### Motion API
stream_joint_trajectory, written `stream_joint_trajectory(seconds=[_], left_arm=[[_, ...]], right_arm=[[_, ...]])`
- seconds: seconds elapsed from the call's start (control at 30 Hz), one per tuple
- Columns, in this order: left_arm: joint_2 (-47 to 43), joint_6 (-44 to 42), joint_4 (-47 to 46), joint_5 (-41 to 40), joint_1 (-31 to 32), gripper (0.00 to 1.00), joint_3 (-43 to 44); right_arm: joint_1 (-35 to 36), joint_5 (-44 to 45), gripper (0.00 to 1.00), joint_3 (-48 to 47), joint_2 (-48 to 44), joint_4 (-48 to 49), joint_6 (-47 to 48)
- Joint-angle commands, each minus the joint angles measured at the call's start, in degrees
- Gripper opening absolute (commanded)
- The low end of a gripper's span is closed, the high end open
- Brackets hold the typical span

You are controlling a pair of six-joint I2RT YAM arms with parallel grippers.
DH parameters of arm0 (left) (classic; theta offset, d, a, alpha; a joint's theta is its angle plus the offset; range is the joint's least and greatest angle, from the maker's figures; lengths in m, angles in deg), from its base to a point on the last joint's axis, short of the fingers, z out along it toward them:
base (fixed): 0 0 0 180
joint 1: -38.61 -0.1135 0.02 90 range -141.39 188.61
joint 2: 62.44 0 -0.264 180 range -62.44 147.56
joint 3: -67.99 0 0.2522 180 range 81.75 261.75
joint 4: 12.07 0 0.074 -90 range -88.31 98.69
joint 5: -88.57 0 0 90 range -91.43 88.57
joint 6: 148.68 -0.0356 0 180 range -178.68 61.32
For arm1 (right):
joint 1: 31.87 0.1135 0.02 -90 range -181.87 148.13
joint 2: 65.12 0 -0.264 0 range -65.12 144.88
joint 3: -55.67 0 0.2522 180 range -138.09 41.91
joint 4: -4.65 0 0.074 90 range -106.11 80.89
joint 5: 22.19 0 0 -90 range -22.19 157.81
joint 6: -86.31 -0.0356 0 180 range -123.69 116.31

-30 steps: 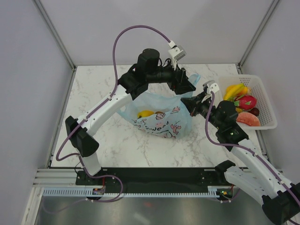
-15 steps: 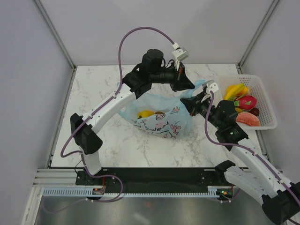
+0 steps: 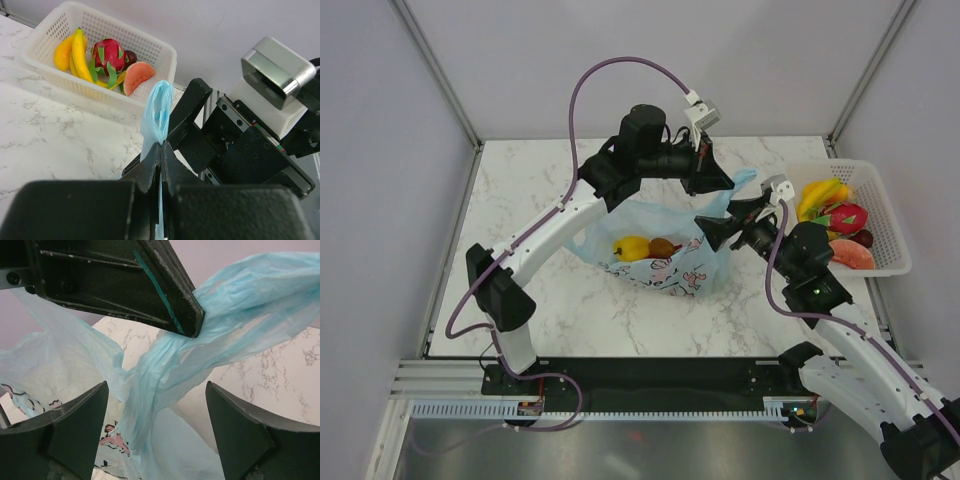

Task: Place the fake fruits into the plastic bag and tie a complex knot
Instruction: Adjust the plastic bag at the center of the board.

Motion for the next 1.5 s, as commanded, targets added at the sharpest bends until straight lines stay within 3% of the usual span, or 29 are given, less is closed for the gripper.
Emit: stream_joint_trajectory(seconds=[0.0,0.17,0.3,0.57,0.77,1.07,1.17,1.47], left_arm=[[-3.6,0.9,-1.6,-0.2,0.4,0.02,-0.3],[-3.9,1.1,-1.6,-0.5,0.4,0.02,-0.4],[-4.0,1.0,-1.6,-1.0,0.4,0.02,-0.7],[-4.2,0.8,-1.6,-2.8,0.4,0.02,-0.9],[-4.2,0.8,-1.6,-3.6,0.4,0.02,-1.1],[-4.6,0.1,-1.7,-4.9,0.4,0.02,-1.9],[-4.7,0.0,-1.6,-5.1,0.4,0.02,-1.7],[-6.1,-1.0,-1.6,-7.1,0.4,0.02,-1.8]], right_arm=[[-0.2,-0.7,0.87,0.9,1.1,6.3,-3.3],[0.6,1.5,0.89,1.2,3.7,11.8,-8.2],[4.7,8.5,0.89,1.0,4.2,13.4,-7.5],[16.7,36.7,0.89,0.0,6.4,11.2,-4.0],[19.0,46.8,0.88,-2.1,9.8,11.1,-3.7],[22.2,53.5,0.88,-6.8,14.2,11.3,-1.8],[23.9,56.5,0.84,-9.1,16.2,9.0,0.3],[26.7,60.5,0.81,-7.0,16.4,6.0,5.7]])
